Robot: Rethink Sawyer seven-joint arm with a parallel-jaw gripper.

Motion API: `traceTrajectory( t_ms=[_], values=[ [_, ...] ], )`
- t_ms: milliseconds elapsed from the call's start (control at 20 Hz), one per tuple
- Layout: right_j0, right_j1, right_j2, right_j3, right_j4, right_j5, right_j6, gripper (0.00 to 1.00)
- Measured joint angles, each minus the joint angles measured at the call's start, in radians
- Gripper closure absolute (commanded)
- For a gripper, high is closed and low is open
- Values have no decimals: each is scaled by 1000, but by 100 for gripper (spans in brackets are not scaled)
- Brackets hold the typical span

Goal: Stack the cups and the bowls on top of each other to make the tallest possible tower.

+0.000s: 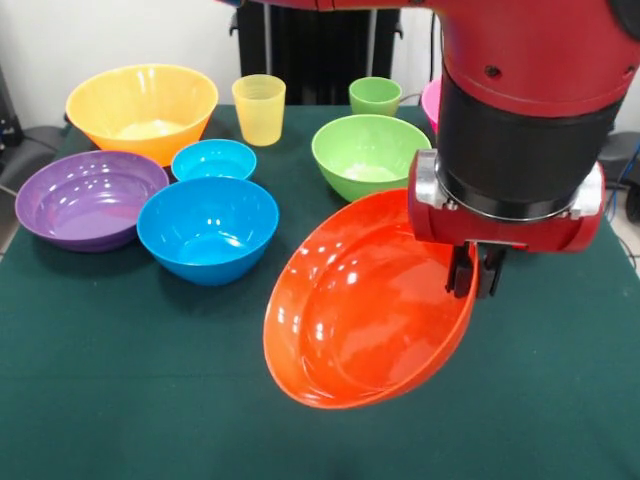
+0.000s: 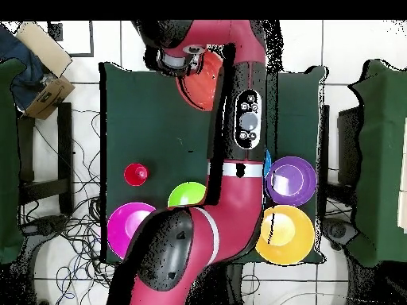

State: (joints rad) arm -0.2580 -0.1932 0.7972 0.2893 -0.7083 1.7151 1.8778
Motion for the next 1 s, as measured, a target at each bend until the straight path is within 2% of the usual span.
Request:
traceTrajectory(
  t_ms=[100,300,350,400,500,550,800,900,1000],
  values=[
    [-7,-9,-3,14,17,0,0,100],
    [-35,-61,-44,120,92,-1,0,100],
    [-47,-84,-59,164,117,1,0,100],
    [-70,-135,-84,259,163,-7,0,100],
    [-84,-167,-99,315,186,-10,0,100],
    [-112,-236,-124,429,229,-24,0,100],
    [-161,-376,-160,637,290,-66,0,100],
    [-187,-463,-179,757,315,-109,0,100],
    [-202,-521,-187,837,329,-154,0,100]
  ],
)
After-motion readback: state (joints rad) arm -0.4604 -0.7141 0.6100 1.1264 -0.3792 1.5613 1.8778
